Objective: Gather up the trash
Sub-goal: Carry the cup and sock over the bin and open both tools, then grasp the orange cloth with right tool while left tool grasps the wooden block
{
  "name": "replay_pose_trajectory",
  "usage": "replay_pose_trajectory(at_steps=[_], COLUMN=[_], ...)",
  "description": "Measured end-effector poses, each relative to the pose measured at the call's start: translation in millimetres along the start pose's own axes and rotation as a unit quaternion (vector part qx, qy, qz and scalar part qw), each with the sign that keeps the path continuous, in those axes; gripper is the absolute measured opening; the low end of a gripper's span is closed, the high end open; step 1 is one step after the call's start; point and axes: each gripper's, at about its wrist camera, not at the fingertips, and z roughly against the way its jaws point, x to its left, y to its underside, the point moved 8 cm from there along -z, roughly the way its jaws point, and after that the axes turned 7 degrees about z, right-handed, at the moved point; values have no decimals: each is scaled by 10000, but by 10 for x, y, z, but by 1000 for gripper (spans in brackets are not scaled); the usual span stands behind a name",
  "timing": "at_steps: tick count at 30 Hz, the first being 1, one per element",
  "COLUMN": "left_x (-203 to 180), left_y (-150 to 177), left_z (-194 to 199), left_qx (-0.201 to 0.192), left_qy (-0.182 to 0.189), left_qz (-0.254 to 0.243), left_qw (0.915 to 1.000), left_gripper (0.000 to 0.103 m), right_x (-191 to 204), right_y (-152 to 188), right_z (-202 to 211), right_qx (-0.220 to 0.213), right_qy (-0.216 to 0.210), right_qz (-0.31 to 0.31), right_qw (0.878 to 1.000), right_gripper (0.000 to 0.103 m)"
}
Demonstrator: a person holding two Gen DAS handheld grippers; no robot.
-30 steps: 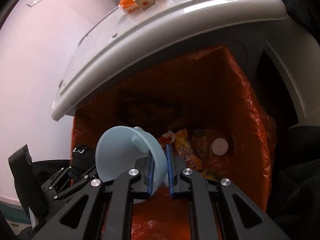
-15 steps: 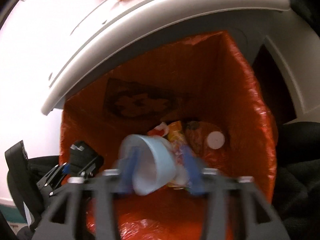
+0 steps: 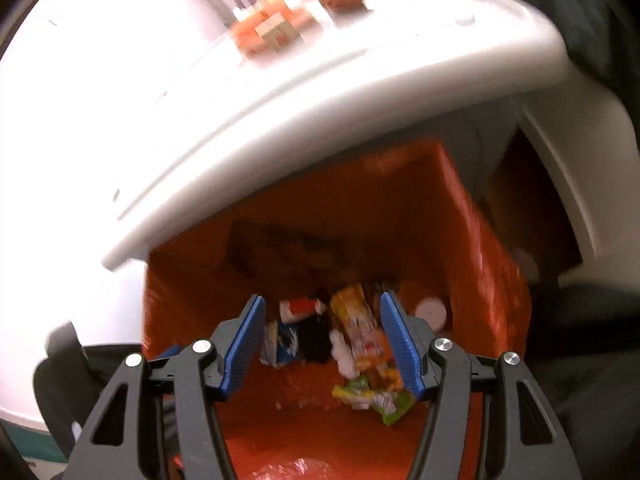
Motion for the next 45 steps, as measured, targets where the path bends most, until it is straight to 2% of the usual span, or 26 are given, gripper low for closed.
replay_pose_trajectory(at_steps=[3, 9, 13, 18, 23, 24, 26, 27, 28, 29, 31, 33, 36, 38, 40, 43, 45], left_x=[-65, -201, -261, -295, -341, -343, -368, -376, -388, -399, -415, -432, -445, -455, -469, -499, -561], left_y=[-62, -154, -198, -255, -310, -314, -319, -318, -319, -320, -319, -317, -322, -343, -415, -633, -863], left_z=[84, 179, 231, 293, 320, 330, 332, 332, 326, 324, 317, 314, 333, 359, 408, 512, 555], left_qx=[-228, -548, -681, -844, -1050, -1080, -1100, -1099, -1103, -1111, -1106, -1088, -1113, -1124, -1122, -1214, -1292], left_qy=[129, 251, 348, 477, 501, 515, 587, 608, 612, 609, 619, 640, 640, 672, 747, 896, 979], left_qz=[-37, -207, -293, -327, -425, -441, -478, -498, -524, -553, -583, -591, -612, -606, -545, -391, -306], left_qw=[9996, 9980, 9966, 9948, 9923, 9918, 9910, 9908, 9906, 9904, 9902, 9902, 9898, 9895, 9894, 9878, 9863], left_gripper=[71, 71, 71, 71, 71, 71, 71, 71, 71, 71, 71, 71, 71, 71, 71, 71, 71], right_x=[28, -55, -139, -217, -309, -303, -319, -327, -346, -389, -445, -493, -475, -423, -385, -329, -287], right_y=[-411, -1410, -2010, -2403, -2675, -2716, -2771, -2785, -2805, -2832, -2869, -2856, -2726, -2566, -2467, -2356, -2263], right_z=[158, 350, 256, -84, -460, -523, -613, -635, -653, -647, -628, -577, -503, -403, -264, 64, 336], right_qx=[-273, -801, -961, -920, -780, -766, -716, -697, -704, -703, -690, -663, -559, -469, -482, -627, -862], right_qy=[-114, -40, 610, 1177, 1226, 1226, 1301, 1323, 1354, 1437, 1311, 1130, 955, 579, 384, -105, -485], right_qz=[118, 298, 1034, 2100, 2347, 2365, 2436, 2435, 2393, 2278, 2049, 1847, 1811, 1646, 1484, 919, 501], right_qw=[9995, 9963, 9881, 9662, 9611, 9608, 9584, 9583, 9589, 9605, 9675, 9740, 9772, 9835, 9870, 9937, 9938], right_gripper=[60, 60, 60, 60, 61, 66, 68, 62, 44, 36, 26, 24, 22, 21, 21, 21, 21])
